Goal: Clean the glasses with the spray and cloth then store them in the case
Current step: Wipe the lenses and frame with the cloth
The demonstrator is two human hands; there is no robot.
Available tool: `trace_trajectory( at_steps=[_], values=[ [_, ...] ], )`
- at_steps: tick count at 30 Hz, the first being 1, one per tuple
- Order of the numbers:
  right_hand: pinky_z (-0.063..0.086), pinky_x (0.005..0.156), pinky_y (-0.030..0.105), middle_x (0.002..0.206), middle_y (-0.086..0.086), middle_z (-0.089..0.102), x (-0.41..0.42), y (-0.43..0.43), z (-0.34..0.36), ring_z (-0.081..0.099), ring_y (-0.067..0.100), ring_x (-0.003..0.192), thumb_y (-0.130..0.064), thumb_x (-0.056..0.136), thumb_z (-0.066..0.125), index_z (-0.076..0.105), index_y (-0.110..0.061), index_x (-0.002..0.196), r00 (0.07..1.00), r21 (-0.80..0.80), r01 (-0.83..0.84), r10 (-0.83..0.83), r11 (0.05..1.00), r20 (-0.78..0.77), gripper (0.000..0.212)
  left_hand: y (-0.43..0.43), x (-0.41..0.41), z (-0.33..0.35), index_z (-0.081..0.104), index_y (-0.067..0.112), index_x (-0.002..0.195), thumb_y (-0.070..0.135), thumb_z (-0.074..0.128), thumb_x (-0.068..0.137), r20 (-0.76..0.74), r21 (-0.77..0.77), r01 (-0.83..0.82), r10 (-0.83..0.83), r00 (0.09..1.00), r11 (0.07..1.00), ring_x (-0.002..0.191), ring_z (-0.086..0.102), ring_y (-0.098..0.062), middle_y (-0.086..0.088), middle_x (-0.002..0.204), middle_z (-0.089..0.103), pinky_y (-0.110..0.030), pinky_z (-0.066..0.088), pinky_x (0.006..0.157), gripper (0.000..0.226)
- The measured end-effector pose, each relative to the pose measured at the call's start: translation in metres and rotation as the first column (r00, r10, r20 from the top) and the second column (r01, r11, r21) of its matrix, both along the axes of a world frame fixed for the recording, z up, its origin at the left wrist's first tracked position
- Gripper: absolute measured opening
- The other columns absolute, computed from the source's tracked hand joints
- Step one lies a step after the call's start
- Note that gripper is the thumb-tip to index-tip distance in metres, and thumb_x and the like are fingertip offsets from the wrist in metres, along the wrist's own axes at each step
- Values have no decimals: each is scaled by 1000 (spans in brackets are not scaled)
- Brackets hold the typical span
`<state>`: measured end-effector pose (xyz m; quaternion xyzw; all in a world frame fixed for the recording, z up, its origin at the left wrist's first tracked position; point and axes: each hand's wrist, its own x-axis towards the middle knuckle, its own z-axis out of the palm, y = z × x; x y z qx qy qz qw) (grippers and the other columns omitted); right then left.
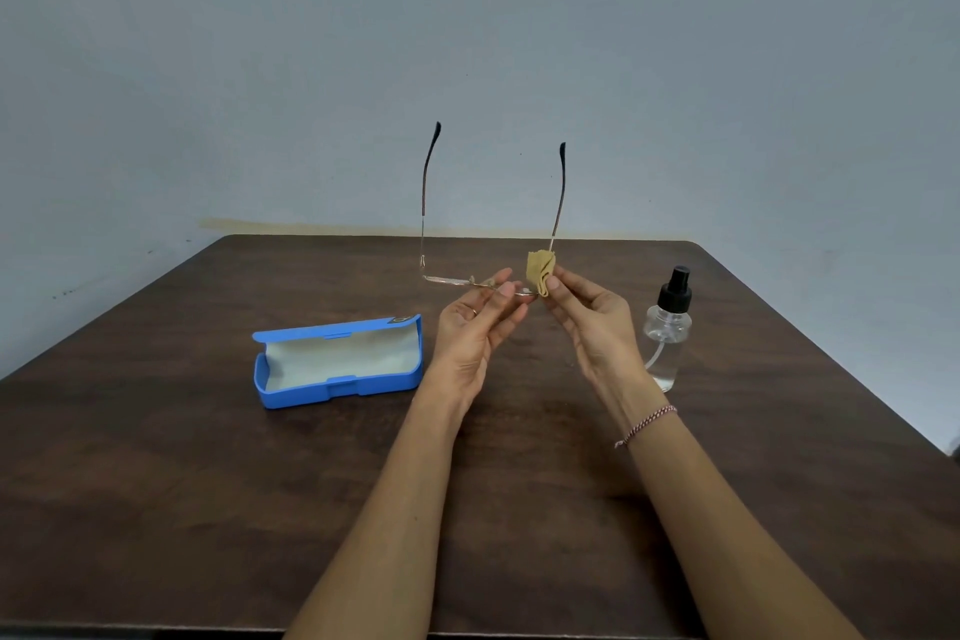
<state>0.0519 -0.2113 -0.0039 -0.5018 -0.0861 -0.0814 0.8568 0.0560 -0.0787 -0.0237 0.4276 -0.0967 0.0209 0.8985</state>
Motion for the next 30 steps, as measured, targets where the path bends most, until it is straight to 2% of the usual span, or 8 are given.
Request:
trace_trajectory(
  at_steps=[3, 8, 11, 15, 20, 24, 28, 30],
  values=[
    [54, 81, 22, 93, 7, 71, 0, -1, 0, 67, 15, 88, -5, 82, 68, 66, -8, 100, 993, -155, 117, -113, 981, 31, 19, 0, 0, 0, 67, 7, 109, 15, 71, 72, 9, 38, 42, -42, 999, 998, 101, 68, -23, -11, 107, 71, -24, 56, 79, 38],
    [52, 75, 16, 86, -1, 69, 2, -6, 7, 63, 4, 75, -10, 85, 66, 65, -8, 105, 949, -153, 313, -302, 937, 87, 20, 1, -1, -5, 63, 7, 115, 5, 62, 85, 0, 116, 105, -106, 994, 988, 104, 66, -20, -11, 110, 68, -23, 55, 79, 31],
    [53, 78, 17, 90, -1, 70, 2, -6, 6, 64, 3, 80, -12, 85, 67, 65, -15, 101, 937, -250, 343, -313, 905, 154, 17, 2, -1, -4, 61, 6, 118, 9, 65, 80, 27, 57, 124, -125, 992, 991, 99, 68, -19, -8, 103, 71, -24, 55, 79, 38],
    [53, 88, 33, 95, 5, 71, 2, 1, -1, 66, 20, 94, -14, 84, 68, 66, -14, 100, 961, -479, 274, -222, 834, 162, 16, 6, 1, -2, 58, 3, 121, 12, 68, 74, 24, -5, 95, -95, 995, 995, 103, 67, -20, -10, 106, 71, -23, 55, 80, 49],
    [52, 85, 29, 93, 0, 69, 1, -1, 3, 65, 13, 90, -19, 86, 67, 64, -16, 100, 915, -451, 402, -332, 797, 228, 15, 4, 0, -2, 57, 4, 123, 13, 64, 78, 15, 60, 129, -130, 991, 990, 103, 67, -19, -8, 107, 70, -26, 55, 81, 47],
    [46, 74, 7, 88, -13, 64, -3, -1, 10, 59, -6, 82, -22, 86, 66, 60, -19, 100, 857, -461, 509, -377, 727, 352, 15, 6, -3, -1, 56, 6, 126, 14, 62, 82, 34, 77, 181, -184, 982, 980, 108, 64, -18, -8, 111, 67, -29, 55, 84, 45],
    [46, 75, 6, 89, -15, 63, -6, 0, 11, 59, -7, 84, -23, 87, 65, 61, -19, 101, 850, -457, 515, -365, 725, 379, 15, 6, -5, 0, 57, 7, 124, 12, 60, 83, 56, 38, 221, -223, 973, 975, 109, 63, -20, -8, 112, 65, -30, 54, 86, 42],
    [49, 79, 13, 93, -8, 66, -5, 0, 11, 61, -2, 86, -23, 87, 65, 62, -14, 104, 870, -456, 486, -360, 746, 338, 19, 6, -5, 0, 57, 8, 123, 12, 61, 82, 47, 22, 213, -214, 976, 977, 107, 65, -21, -8, 108, 67, -30, 55, 84, 41]
  ],
)
